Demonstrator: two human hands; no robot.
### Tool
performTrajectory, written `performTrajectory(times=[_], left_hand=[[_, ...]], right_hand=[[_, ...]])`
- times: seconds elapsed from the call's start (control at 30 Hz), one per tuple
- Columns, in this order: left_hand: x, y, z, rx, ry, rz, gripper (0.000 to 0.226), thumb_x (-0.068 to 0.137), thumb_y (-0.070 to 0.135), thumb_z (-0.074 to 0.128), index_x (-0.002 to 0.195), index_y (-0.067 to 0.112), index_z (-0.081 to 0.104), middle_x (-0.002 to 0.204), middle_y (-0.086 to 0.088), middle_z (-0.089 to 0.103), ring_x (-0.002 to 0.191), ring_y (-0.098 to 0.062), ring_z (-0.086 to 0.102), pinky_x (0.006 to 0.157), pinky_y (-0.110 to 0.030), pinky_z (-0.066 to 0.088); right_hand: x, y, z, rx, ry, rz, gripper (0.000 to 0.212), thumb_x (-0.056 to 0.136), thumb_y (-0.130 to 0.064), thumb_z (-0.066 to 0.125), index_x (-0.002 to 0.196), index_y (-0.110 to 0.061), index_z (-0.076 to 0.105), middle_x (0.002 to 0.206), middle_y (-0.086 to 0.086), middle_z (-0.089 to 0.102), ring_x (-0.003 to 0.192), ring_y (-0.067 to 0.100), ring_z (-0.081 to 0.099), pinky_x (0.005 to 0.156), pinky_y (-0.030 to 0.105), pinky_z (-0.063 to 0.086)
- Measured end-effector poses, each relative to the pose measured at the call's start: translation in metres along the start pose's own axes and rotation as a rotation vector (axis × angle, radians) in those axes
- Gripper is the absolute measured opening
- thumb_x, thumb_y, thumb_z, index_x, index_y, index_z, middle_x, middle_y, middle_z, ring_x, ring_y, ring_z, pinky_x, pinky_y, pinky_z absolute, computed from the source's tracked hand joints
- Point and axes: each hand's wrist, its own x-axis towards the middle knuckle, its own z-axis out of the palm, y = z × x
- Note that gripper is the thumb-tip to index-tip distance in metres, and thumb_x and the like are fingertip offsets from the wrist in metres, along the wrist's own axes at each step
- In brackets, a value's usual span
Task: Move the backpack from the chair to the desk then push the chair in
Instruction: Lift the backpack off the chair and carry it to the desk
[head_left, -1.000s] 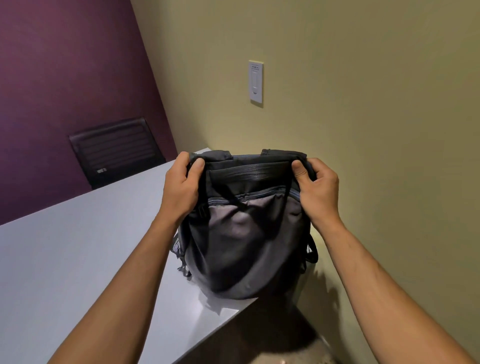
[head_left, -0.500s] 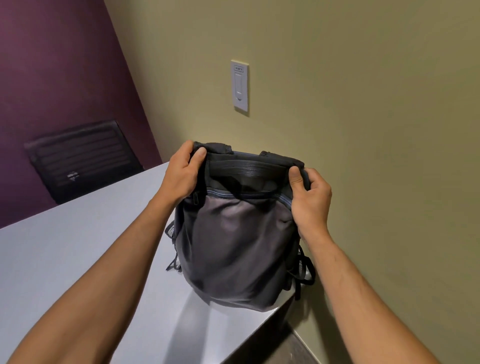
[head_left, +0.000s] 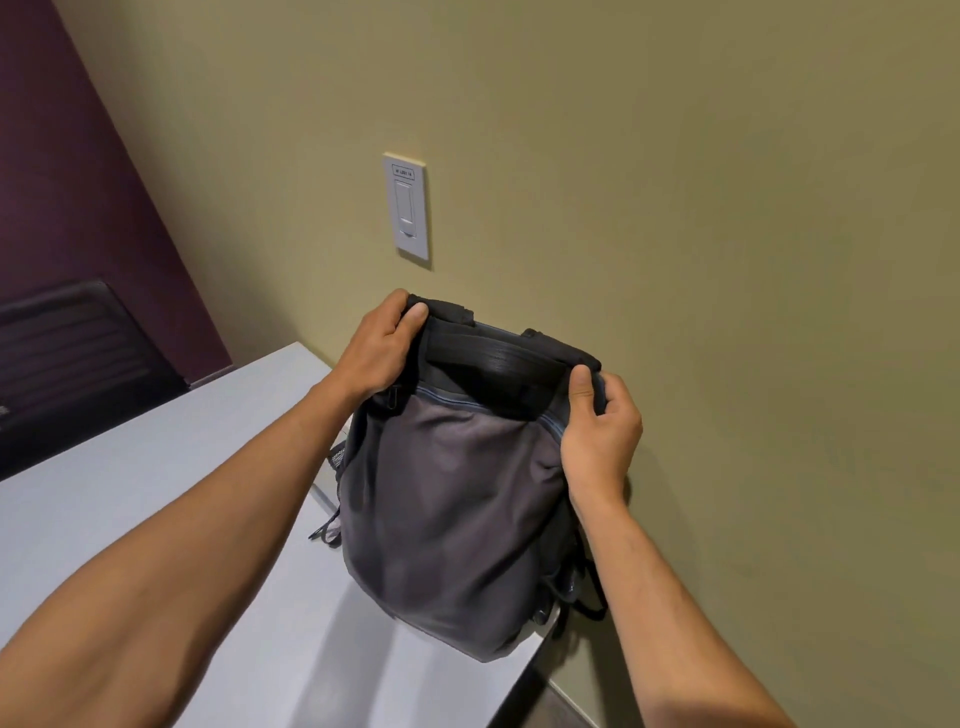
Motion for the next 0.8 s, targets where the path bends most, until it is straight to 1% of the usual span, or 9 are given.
performTrajectory(times=[0.1,0.2,0.3,0.37,0.43,0.5,0.57,0.63,0.8], left_hand=[[0.012,-0.004,0.011,0.010,-0.041,0.001,0.033,0.101,0.033,0.041,0.082,0.007,0.040,0.074,0.001,0.046,0.066,-0.010,0.037,0.059,-0.017,0.033],[0.014,-0.011,0.023,0.025,-0.022,0.003,0.033,0.102,0.032,0.040,0.083,0.005,0.042,0.080,-0.007,0.049,0.071,-0.016,0.040,0.060,-0.027,0.031],[0.007,-0.020,0.032,0.057,0.035,0.074,0.028,0.103,0.027,0.039,0.088,0.005,0.047,0.088,-0.008,0.048,0.081,-0.019,0.043,0.072,-0.030,0.032],[0.001,-0.027,0.038,0.042,0.056,0.059,0.024,0.103,0.027,0.039,0.104,0.006,0.051,0.101,-0.007,0.050,0.097,-0.022,0.046,0.087,-0.035,0.037],[-0.007,-0.036,0.046,-0.009,0.062,-0.049,0.034,0.102,0.034,0.040,0.125,0.009,0.047,0.121,-0.009,0.049,0.115,-0.023,0.044,0.102,-0.038,0.034],[-0.015,-0.045,0.052,-0.083,0.052,-0.184,0.048,0.100,0.044,0.041,0.136,0.013,0.038,0.134,-0.008,0.043,0.124,-0.021,0.040,0.108,-0.038,0.032],[-0.018,-0.051,0.057,-0.168,0.037,-0.294,0.054,0.097,0.050,0.042,0.136,0.013,0.035,0.136,-0.007,0.044,0.124,-0.022,0.043,0.107,-0.040,0.035],[-0.015,-0.051,0.058,-0.229,0.036,-0.357,0.046,0.097,0.049,0.043,0.127,0.014,0.037,0.129,-0.007,0.049,0.118,-0.022,0.048,0.099,-0.038,0.039],[-0.001,-0.043,0.063,-0.326,0.094,-0.342,0.029,0.100,0.041,0.039,0.113,0.015,0.036,0.105,0.004,0.052,0.101,-0.015,0.052,0.086,-0.030,0.040]], right_hand=[[0.005,0.005,-0.003,-0.038,0.020,0.013,0.034,0.095,-0.044,0.055,0.066,-0.029,0.046,0.056,-0.022,0.048,0.055,0.005,0.038,0.053,0.017,0.033],[0.007,0.010,-0.003,-0.082,0.004,0.015,0.033,0.095,-0.044,0.054,0.069,-0.025,0.050,0.058,-0.018,0.050,0.056,0.004,0.042,0.053,0.016,0.035],[0.004,0.015,-0.003,-0.123,0.010,0.029,0.026,0.095,-0.046,0.053,0.082,-0.023,0.055,0.071,-0.014,0.058,0.068,0.005,0.052,0.059,0.013,0.039],[0.002,0.019,-0.002,-0.142,0.022,0.058,0.023,0.095,-0.047,0.052,0.094,-0.025,0.056,0.085,-0.014,0.063,0.081,0.008,0.058,0.067,0.015,0.041],[-0.002,0.025,-0.002,-0.153,0.028,0.097,0.028,0.095,-0.050,0.049,0.105,-0.024,0.055,0.098,-0.009,0.065,0.094,0.012,0.060,0.077,0.022,0.045],[-0.006,0.033,-0.002,-0.169,0.023,0.154,0.041,0.094,-0.055,0.047,0.116,-0.021,0.053,0.113,-0.003,0.064,0.106,0.017,0.059,0.088,0.031,0.047],[-0.009,0.041,-0.003,-0.196,0.006,0.230,0.057,0.092,-0.062,0.044,0.129,-0.018,0.048,0.129,0.003,0.059,0.119,0.021,0.054,0.100,0.038,0.044],[-0.011,0.047,-0.005,-0.203,-0.017,0.295,0.070,0.091,-0.065,0.040,0.140,-0.015,0.040,0.142,0.005,0.050,0.130,0.023,0.046,0.109,0.040,0.038],[-0.003,0.045,-0.001,-0.138,0.049,0.318,0.064,0.098,-0.055,0.036,0.147,-0.014,0.033,0.152,0.005,0.039,0.140,0.022,0.036,0.116,0.036,0.028]])
